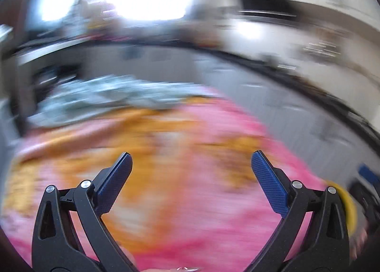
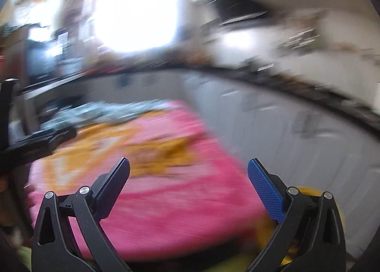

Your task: Collect trash

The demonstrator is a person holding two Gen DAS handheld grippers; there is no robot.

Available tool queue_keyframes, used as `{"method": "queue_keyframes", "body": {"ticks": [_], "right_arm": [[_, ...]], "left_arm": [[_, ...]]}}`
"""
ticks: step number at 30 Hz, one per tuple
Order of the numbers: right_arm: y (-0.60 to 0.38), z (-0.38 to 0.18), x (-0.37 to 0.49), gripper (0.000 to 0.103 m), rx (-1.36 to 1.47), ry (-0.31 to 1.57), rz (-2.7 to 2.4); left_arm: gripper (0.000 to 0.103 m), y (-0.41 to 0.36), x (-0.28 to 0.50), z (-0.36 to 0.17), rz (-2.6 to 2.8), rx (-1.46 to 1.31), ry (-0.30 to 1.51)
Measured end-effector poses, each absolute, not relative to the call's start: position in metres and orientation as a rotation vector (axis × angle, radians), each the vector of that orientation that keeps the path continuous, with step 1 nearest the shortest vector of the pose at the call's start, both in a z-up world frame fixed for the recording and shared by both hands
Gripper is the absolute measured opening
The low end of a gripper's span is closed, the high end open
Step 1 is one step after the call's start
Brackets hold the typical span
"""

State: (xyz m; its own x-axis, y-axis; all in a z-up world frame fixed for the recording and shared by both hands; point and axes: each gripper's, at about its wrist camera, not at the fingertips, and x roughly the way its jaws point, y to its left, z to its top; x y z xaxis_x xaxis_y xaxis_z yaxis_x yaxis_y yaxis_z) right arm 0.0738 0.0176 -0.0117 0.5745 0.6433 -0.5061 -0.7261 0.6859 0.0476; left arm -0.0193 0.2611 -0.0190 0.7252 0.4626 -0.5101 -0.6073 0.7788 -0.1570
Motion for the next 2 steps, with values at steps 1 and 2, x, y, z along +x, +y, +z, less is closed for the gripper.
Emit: {"method": "queue_keyframes", "body": {"ticks": [1, 2], "right_arm": [[0.049, -0.017, 0.075, 0.097, -0.188, 0.573, 0.869], [0.097, -0.028, 0.074, 0.097, -0.213, 0.654, 0.966]], "left_arm": [[0.092, 0.301, -0.029, -0.027, 0.724, -0.345, 0.516], [0.092, 0.328, -0.035, -0.034, 0.797, -0.357, 0.549]]}}
